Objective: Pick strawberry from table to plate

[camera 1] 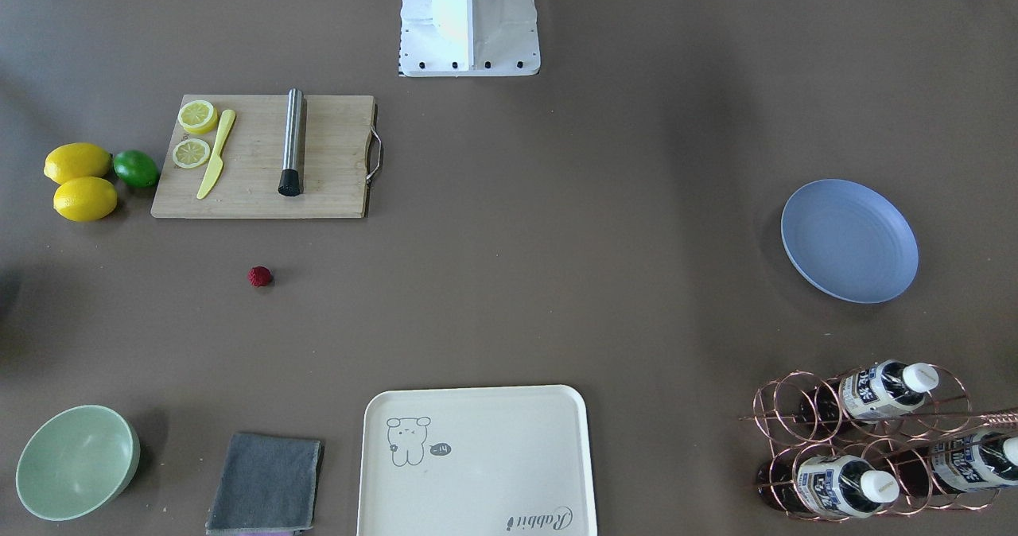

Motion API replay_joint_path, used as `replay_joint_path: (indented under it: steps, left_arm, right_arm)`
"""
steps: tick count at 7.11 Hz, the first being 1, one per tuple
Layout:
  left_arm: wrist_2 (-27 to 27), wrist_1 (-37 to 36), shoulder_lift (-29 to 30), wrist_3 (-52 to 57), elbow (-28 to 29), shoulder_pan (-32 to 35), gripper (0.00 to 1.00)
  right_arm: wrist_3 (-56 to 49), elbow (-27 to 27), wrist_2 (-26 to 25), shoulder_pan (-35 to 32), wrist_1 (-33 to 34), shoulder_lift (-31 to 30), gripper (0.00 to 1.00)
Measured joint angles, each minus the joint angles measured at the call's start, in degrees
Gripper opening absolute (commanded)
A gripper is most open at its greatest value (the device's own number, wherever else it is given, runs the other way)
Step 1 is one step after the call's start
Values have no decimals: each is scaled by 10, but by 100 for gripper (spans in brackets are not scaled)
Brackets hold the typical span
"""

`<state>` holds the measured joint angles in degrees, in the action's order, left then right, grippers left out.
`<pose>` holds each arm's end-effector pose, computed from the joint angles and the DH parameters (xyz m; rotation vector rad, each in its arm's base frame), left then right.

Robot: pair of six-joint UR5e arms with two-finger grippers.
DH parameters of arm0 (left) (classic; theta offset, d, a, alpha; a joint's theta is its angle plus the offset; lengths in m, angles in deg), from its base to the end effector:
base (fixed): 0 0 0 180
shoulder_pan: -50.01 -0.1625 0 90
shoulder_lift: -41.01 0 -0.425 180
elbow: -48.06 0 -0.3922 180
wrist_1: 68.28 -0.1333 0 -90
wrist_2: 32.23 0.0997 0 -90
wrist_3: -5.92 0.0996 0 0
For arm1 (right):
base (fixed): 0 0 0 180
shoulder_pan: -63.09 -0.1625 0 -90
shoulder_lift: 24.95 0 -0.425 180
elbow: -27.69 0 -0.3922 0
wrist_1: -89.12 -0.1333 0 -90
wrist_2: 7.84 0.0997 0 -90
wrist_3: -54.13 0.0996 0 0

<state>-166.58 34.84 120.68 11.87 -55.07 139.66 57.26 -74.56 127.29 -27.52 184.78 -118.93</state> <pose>-0.0610 -0.4313 0.6026 0.3015 0.7563 0.2113 0.0676 -0.4607 0.5957 0.0258 -0.7883 0.0439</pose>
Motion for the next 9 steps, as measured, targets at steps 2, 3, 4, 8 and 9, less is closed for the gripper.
replay_joint_path:
  steps: [2,3,4,8,9]
  left_arm:
    - [-1,19,2,1,12,0,98]
    - [-13,32,2,2,20,0,98]
    - [-36,65,2,2,37,-2,98]
    - [-56,252,38,-121,148,-76,98]
    - [-53,297,61,-192,184,-97,98]
  right_arm:
    - [1,-3,0,0,-1,2,100]
    - [1,-4,1,1,-1,6,100]
    - [2,-4,3,5,-1,12,100]
    - [93,-5,11,67,-14,53,100]
    - [123,-4,11,80,-35,57,100]
